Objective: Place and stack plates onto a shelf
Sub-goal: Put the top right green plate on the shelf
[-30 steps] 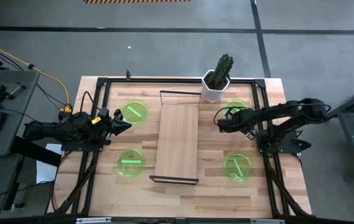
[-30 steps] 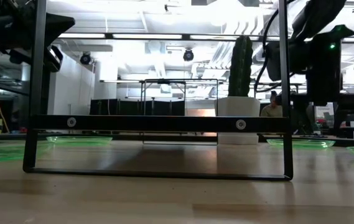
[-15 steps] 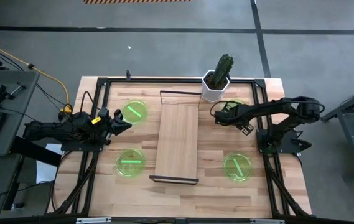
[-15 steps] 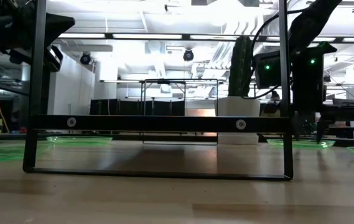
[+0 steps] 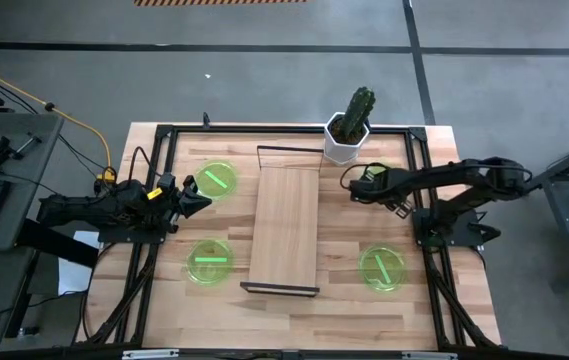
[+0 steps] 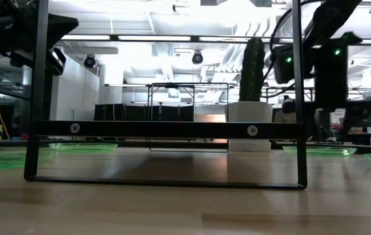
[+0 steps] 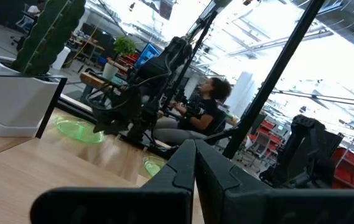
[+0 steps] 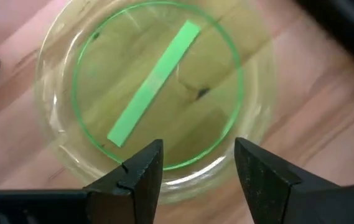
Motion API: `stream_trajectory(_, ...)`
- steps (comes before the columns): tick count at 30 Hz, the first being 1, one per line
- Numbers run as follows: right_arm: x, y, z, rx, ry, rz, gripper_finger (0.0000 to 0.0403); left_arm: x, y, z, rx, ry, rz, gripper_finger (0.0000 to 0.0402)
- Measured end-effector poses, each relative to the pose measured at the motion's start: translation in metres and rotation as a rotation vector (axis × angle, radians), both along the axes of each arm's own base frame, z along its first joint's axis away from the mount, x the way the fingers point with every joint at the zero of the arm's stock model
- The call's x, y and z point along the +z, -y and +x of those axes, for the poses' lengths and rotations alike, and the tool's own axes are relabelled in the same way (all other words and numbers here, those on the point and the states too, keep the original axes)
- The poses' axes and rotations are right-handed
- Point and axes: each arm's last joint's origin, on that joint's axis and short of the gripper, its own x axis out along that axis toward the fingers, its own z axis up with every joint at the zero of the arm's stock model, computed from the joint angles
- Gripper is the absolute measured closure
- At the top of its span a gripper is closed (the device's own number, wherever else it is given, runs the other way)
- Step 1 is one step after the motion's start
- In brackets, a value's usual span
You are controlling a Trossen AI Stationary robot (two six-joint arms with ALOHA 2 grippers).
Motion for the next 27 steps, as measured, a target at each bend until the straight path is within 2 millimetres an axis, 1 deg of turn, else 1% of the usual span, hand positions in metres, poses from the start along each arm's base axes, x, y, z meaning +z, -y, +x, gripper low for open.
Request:
stream_trajectory(4,0.006,-0.012,-0.01,0.007,-0.055,0.049,0.0222,0.0,0.0,0.0,0.0,0.0,0.0,0.0401)
stream_trajectory(10,0.001,-0.022,-0.008,-0.022,-0.076,0.066,0.0222,0.0,0.0,0.0,0.0,0.0,0.0,0.0401)
stream_trajectory(18,-0.016,-0.02,0.0,-0.105,-0.101,0.057,0.0222,0.0,0.0,0.0,0.0,0.0,0.0,0.0401)
stream_trajectory(23,-0.019,-0.017,0.0,-0.125,-0.12,0.041,0.0222,0.0,0.0,0.0,0.0,0.0,0.0,0.0402)
stream_trajectory(27,-0.019,-0.013,0.002,-0.135,-0.1,0.02,0.0222,0.0,0.0,0.0,0.0,0.0,0.0,0.0402)
